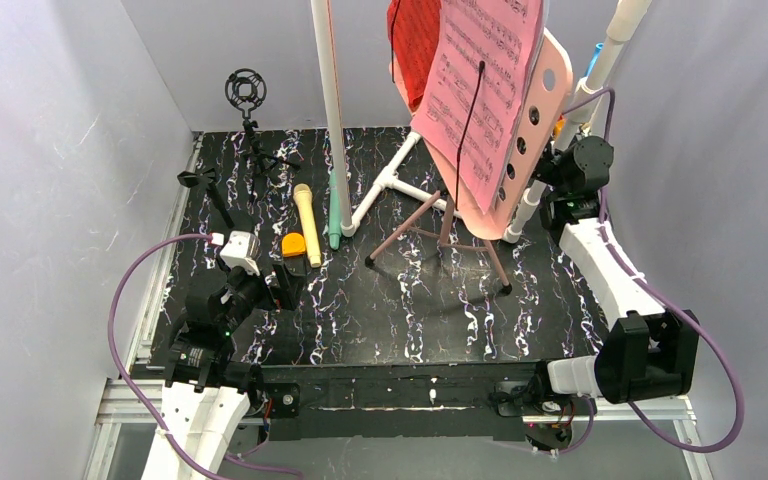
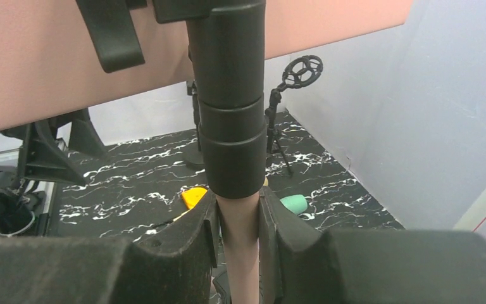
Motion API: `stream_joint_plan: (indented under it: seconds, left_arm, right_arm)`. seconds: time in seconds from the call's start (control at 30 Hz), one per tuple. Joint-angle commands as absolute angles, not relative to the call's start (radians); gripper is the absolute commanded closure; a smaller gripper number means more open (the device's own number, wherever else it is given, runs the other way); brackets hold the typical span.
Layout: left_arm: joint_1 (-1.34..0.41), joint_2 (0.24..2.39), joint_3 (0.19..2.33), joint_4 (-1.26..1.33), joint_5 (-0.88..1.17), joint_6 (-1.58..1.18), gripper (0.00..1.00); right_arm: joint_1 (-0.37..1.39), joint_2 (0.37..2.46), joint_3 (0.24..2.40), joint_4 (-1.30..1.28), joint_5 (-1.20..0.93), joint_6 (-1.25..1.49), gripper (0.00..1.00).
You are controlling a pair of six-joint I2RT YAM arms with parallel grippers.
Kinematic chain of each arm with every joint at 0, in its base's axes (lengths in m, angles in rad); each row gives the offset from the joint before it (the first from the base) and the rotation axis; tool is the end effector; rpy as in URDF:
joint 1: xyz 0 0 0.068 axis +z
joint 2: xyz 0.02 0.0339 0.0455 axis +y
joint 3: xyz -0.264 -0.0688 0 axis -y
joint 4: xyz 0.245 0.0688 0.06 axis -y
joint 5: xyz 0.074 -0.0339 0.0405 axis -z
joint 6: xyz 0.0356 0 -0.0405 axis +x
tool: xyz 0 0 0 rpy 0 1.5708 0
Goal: Pack up the instrument practice props
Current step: Adjust the music stand at the center of the board.
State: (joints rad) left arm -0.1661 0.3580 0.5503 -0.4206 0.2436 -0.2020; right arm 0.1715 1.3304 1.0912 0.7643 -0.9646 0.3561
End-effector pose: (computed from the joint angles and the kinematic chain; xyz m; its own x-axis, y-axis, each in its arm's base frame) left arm 0.1046 -0.0262 0.2872 -0.2974 -0.1476 -0.9433 0.3394 0.9071 -0.2489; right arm 0.2817 0.0785 0.4174 0.1848 0.2336 -0.9546 -0.9200 0.3826 -0.0845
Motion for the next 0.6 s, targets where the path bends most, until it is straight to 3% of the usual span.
stream_joint_plan:
  seconds: [0.0,0.57]
  left_arm:
    - [-0.169,0.357,0.56,-0.431,0.241,-0.192,0.0]
    - [-0.169,0.357,0.558,-0.429,0.244,-0.193,0.0]
  right_arm:
    - [0.164,1.258,1.095,0.805,-0.983,0.484,0.99]
    - [0.158,1.236,1.137,0.913,-1.039,0.588,0.99]
